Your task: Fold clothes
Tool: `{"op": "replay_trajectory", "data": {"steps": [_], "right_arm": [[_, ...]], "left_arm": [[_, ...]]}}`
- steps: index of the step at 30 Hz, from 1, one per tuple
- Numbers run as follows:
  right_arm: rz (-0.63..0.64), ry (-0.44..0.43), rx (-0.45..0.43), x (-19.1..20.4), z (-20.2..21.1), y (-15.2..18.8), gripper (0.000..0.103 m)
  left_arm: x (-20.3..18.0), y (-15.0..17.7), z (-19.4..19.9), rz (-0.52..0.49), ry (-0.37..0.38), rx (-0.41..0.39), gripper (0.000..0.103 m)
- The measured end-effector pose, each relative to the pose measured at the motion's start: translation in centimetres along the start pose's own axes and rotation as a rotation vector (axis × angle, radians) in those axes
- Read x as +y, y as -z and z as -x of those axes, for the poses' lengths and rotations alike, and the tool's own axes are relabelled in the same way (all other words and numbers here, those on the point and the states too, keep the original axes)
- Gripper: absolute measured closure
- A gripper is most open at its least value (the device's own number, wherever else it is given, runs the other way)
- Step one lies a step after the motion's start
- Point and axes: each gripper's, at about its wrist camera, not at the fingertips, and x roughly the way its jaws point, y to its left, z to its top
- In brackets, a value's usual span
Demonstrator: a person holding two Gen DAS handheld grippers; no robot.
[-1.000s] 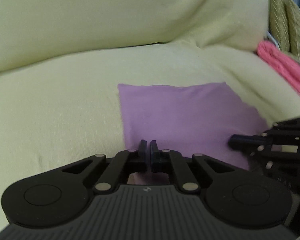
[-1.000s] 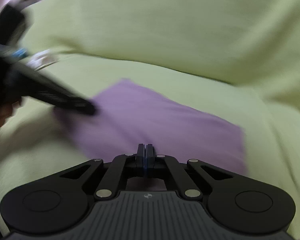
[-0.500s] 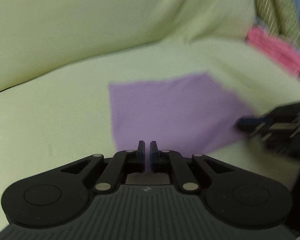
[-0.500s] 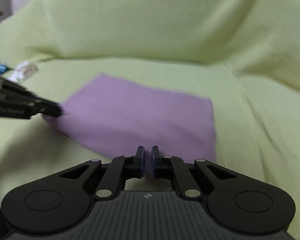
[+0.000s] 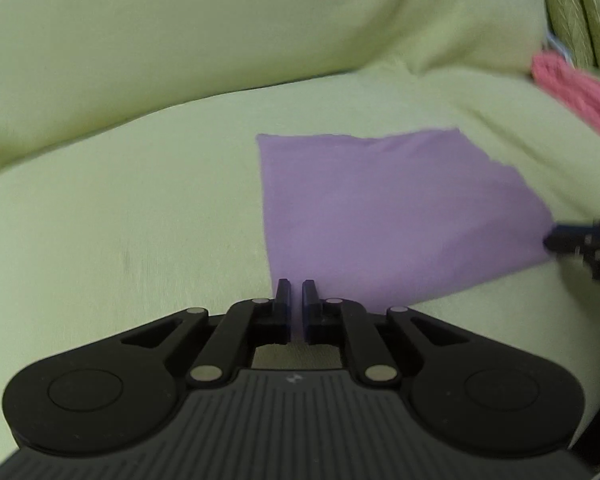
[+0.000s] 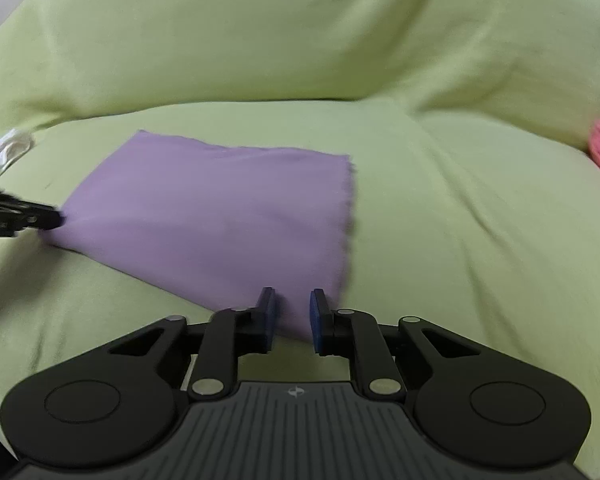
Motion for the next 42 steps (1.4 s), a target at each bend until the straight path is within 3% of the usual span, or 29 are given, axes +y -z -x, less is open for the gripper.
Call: {"op": "replay_trajectory", "data": {"steps": [1, 2, 8, 10, 17, 25, 42], "right_arm": [[-0.021, 0.025, 0.015, -0.6, 0.3, 0.0, 0.068], [-0.048, 0.039, 0.028, -1.1, 0.2, 0.0, 0.060], [-0.127, 0.018, 0.016, -1.8, 3.1, -1.2, 0.063], [-0.151, -0.004, 0.004, -1.4, 4.6, -1.5, 0.063], [-0.132, -0.002, -0.026, 0.8, 9.2, -2.1, 0.060], [-0.069, 0.038, -0.024, 2.7, 13.4, -1.0, 0.057], [0.009, 0.017, -0.063, 5.6, 17.2, 0.2, 0.051]], "left_arm": [[0.3, -0.1, 0.2, 0.029, -0.001, 0.013, 0.094], [0.5, -0.3, 0.4, 0.057, -0.006, 0.029, 0.092], [-1.3, -1.6, 3.3, 0.171, -0.033, 0.112, 0.092], [-2.5, -1.7, 4.8, 0.174, -0.058, 0.121, 0.081], [-6.2, -1.0, 9.9, 0.146, -0.043, 0.103, 0.069], [-8.6, 1.2, 14.5, 0.108, -0.055, 0.086, 0.065], [-9.2, 4.6, 19.0, 0.108, -0.091, 0.051, 0.059]]}}
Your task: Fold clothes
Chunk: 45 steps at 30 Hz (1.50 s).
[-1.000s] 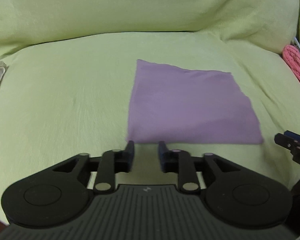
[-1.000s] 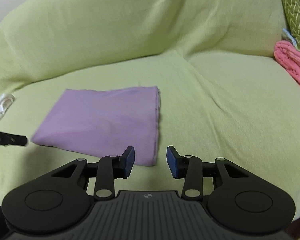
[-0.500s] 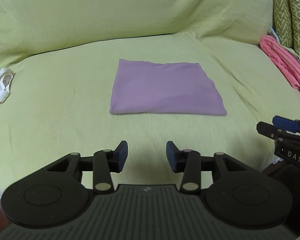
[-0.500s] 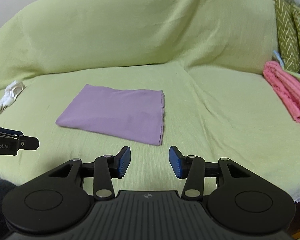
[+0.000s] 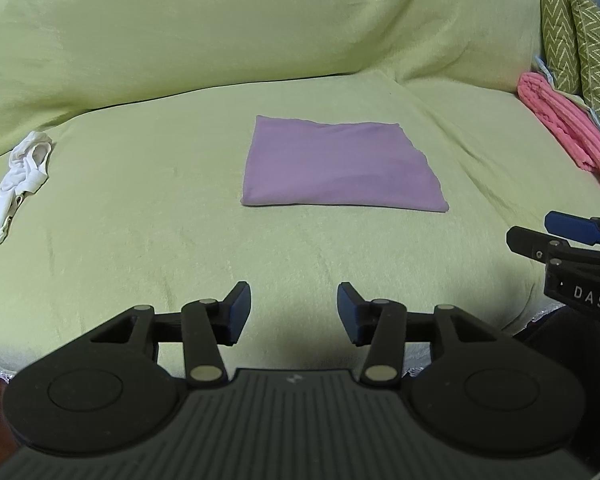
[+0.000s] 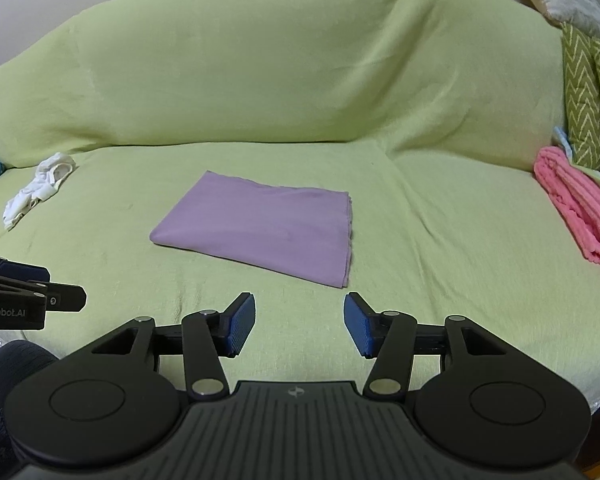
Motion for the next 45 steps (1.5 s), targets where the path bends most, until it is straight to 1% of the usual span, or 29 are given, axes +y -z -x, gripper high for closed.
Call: {"op": "replay_trajectory", "data": {"steps": [3, 6, 11, 13, 17, 19, 21, 22, 25, 27, 29, 32, 34, 36, 40, 43, 45], "right_arm": [[0.000, 0.001, 0.005, 0.0, -0.2, 0.0, 0.051], [-0.003, 0.003, 0.015, -0.1, -0.7, 0.0, 0.049], [0.018, 0.008, 0.046, -0.2, -2.5, 0.4, 0.047], [0.047, 0.008, 0.063, -0.1, -3.6, 0.8, 0.047], [0.122, 0.003, 0.108, 0.6, -6.6, 1.5, 0.046], [0.156, -0.010, 0.115, 1.1, -8.0, 1.6, 0.046], [0.194, -0.020, 0.115, 1.7, -9.4, 1.5, 0.046], [0.215, -0.022, 0.107, 2.0, -9.9, 1.4, 0.046], [0.301, -0.016, 0.069, 2.9, -11.4, 1.2, 0.046], [0.384, -0.008, 0.036, 3.8, -12.2, 1.2, 0.046], [0.482, -0.003, 0.001, 4.9, -12.9, 1.5, 0.046], [0.629, -0.015, -0.038, 7.0, -13.9, 2.1, 0.046], [0.722, -0.033, -0.078, 8.6, -14.5, 2.7, 0.046], [0.814, -0.047, -0.121, 10.3, -15.3, 3.1, 0.046], [0.988, -0.051, -0.210, 13.5, -17.3, 3.7, 0.047], [1.062, -0.042, -0.240, 15.1, -18.7, 3.7, 0.050], [1.087, -0.040, -0.254, 15.5, -19.4, 3.7, 0.051]], "left_arm": [[-0.1, -0.1, -0.1, -0.003, 0.002, 0.002, 0.057], [-0.2, -0.2, -0.8, -0.011, 0.003, 0.011, 0.053], [0.0, -0.4, -2.8, -0.005, 0.003, 0.052, 0.046], [0.6, -0.5, -4.0, 0.010, -0.004, 0.072, 0.035], [2.4, -1.2, -6.3, 0.038, -0.041, 0.082, 0.022], [3.4, -1.8, -7.4, 0.048, -0.059, 0.078, 0.012], [4.0, -2.5, -8.3, 0.039, -0.067, 0.074, 0.007], [4.3, -2.9, -8.8, 0.028, -0.072, 0.078, 0.004], [4.8, -3.9, -10.1, -0.010, -0.086, 0.075, 0.001], [5.2, -4.4, -10.8, -0.023, -0.086, 0.075, 0.001], [5.8, -4.9, -11.5, -0.013, -0.071, 0.093, 0.001], [7.4, -5.5, -12.8, 0.040, -0.029, 0.137, 0.001], [8.4, -5.8, -13.8, 0.084, -0.009, 0.177, 0.001], [9.6, -6.2, -14.5, 0.139, 0.006, 0.198, 0.001], [11.8, -6.9, -15.1, 0.236, 0.037, 0.204, 0.001], [12.7, -7.3, -15.4, 0.275, 0.065, 0.199, 0.001], [12.8, -7.5, -15.5, 0.281, 0.075, 0.194, 0.001]]}}
